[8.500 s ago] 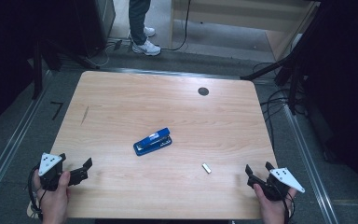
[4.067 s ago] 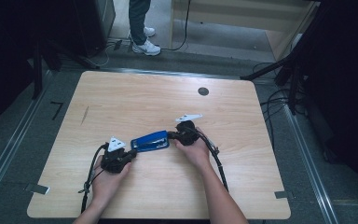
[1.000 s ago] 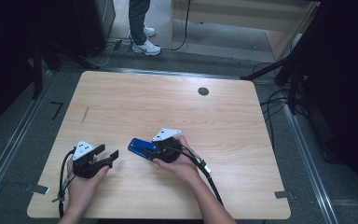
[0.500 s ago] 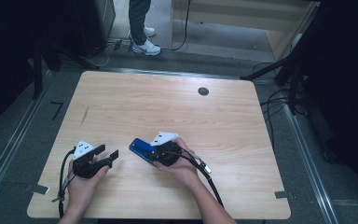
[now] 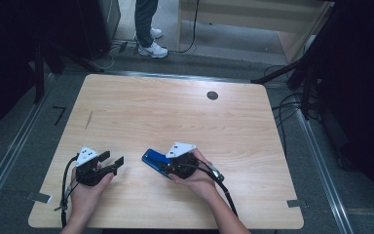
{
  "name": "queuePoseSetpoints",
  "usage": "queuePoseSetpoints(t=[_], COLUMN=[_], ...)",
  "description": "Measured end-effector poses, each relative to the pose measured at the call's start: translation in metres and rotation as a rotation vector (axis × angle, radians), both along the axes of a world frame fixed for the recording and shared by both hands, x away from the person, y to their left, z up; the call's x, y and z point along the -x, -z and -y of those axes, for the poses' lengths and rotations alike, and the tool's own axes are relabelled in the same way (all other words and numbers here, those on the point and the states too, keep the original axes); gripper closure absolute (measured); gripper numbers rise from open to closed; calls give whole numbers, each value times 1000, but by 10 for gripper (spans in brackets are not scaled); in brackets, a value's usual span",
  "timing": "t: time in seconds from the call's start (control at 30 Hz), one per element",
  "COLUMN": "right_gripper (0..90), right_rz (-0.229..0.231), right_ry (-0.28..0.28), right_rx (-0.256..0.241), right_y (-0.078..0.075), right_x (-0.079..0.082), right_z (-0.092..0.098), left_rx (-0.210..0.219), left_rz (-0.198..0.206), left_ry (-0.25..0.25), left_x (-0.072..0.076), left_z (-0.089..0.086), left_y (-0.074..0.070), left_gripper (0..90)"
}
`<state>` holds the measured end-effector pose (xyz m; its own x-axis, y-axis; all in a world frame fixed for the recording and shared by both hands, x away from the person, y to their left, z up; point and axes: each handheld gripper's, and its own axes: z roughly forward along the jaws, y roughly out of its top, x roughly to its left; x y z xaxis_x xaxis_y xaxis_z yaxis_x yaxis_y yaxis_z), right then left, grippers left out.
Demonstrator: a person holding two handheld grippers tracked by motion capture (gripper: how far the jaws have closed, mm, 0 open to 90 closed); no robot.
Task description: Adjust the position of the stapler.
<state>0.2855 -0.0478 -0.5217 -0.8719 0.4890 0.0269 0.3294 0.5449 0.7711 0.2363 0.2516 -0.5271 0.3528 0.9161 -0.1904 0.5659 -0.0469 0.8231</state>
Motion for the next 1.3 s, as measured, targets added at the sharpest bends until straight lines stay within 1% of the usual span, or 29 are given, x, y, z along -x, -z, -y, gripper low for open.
queuePoseSetpoints(t=[0.17, 0.27, 0.53, 0.57, 0.93, 1.3], right_gripper=[665, 665, 665, 665, 665, 665], right_rz=[11, 12, 24, 19, 28, 41], right_ry=[-5, -2, -14, -18, -24, -29], right_rx=[1, 1, 7, 8, 2, 6], right_y=[-3, -3, -2, -2, 1, 2], right_x=[8, 11, 19, 21, 33, 45], right_z=[11, 14, 28, 32, 51, 68], left_rx=[0, 3, 3, 4, 3, -17], left_rz=[0, -2, 0, 0, 3, 28], left_ry=[1, 0, 3, 2, 2, 4], left_x=[0, 0, 0, 0, 1, 4], left_z=[0, 0, 0, 0, 1, 3], left_y=[0, 0, 0, 0, 0, -1], left_gripper=[376, 378, 379, 378, 380, 381])
